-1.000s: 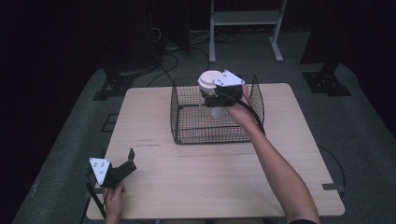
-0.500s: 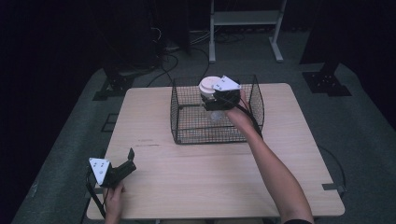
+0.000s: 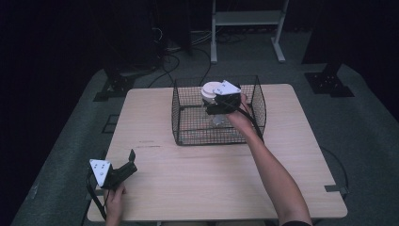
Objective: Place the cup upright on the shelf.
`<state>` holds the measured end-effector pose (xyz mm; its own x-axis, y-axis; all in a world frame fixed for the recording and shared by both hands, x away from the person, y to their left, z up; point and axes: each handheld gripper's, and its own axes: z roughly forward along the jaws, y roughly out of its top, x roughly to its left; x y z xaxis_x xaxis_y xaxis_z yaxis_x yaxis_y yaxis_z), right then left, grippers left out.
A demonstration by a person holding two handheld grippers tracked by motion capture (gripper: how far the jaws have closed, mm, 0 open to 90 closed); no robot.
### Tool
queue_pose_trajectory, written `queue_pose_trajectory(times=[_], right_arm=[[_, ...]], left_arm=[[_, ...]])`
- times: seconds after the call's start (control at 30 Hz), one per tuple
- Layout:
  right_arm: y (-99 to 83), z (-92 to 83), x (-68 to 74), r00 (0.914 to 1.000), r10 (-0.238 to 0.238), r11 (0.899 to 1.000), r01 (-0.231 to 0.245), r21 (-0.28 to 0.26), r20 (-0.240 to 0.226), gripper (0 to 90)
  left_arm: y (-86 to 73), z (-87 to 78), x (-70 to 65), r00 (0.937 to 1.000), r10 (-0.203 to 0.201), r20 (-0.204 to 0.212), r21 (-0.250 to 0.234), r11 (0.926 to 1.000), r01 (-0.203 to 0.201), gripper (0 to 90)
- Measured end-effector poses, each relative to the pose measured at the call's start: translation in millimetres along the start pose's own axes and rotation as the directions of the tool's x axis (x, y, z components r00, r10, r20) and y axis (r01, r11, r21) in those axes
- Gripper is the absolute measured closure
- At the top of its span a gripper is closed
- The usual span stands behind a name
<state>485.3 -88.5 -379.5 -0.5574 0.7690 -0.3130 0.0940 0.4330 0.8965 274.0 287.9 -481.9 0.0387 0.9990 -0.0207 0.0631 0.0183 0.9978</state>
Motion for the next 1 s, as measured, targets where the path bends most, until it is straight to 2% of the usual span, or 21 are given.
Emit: queue_pose_trajectory(times=[0.5, 1.0], right_arm=[[-6.9, 5.0, 0.0, 0.9999, -0.002, 0.999, 0.002, 0.032, -0.013, 4.1], [-10.2, -2.5, -3.0, 0.9998, -0.017, 0.999, 0.018, 0.049, -0.012, 3.4]], left_arm=[[0.0, 0.0, 0.1, 1.0, -0.001, -0.001, -0.001, 1.0, 0.001, 0.0], [0.0, -0.1, -0.6, 1.0, 0.005, 0.0, -0.001, 1.0, -0.005, 0.0]])
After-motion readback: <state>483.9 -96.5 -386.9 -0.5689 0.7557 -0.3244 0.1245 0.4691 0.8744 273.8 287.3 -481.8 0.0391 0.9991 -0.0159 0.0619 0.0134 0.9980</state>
